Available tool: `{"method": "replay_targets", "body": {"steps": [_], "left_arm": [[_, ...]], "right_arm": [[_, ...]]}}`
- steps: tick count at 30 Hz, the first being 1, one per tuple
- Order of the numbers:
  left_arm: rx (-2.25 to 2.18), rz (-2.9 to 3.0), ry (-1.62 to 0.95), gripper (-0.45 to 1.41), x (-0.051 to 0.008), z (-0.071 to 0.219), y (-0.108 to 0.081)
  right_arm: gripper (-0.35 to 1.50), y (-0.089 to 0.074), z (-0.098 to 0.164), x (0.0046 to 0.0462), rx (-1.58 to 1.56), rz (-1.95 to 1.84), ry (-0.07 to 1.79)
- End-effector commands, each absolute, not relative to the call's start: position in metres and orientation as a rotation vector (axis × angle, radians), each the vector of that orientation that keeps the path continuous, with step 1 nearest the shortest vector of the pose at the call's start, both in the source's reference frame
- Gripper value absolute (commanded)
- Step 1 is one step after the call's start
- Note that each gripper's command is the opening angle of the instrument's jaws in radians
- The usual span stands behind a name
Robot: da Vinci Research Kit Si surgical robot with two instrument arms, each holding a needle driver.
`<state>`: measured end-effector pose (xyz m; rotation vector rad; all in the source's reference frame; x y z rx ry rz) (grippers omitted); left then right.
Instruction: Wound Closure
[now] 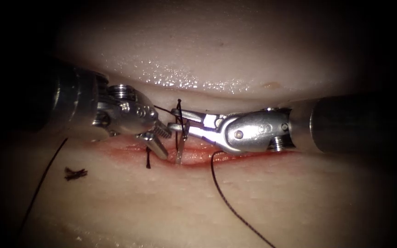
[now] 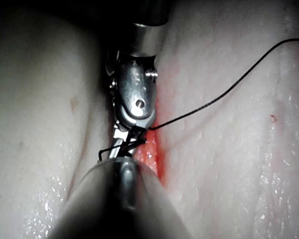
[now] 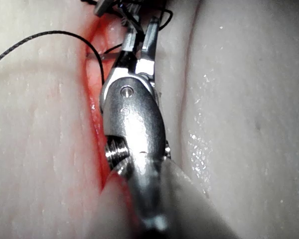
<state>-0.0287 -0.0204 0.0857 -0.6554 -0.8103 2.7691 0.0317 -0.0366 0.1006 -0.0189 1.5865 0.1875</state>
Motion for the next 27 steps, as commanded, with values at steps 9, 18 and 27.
{"method": "replay_targets", "body": {"steps": [9, 18, 27], "left_arm": [[-0.749, 2.764, -0.745, -0.08, -0.0310, 0.0840, -0.0253], [-0.778, 2.748, -0.708, -0.16, -0.0316, 0.0853, -0.0286], [-0.814, 2.746, -0.698, -0.21, -0.0301, 0.0852, -0.0303]], "right_arm": [[-0.35, -0.0363, 0.1014, 0.0321, 0.042, 0.232, 1.577], [-0.35, -0.0358, 0.1014, 0.0329, 0.151, 0.341, 1.594], [-0.35, -0.0349, 0.1012, 0.0324, 0.231, 0.390, 1.630]]}}
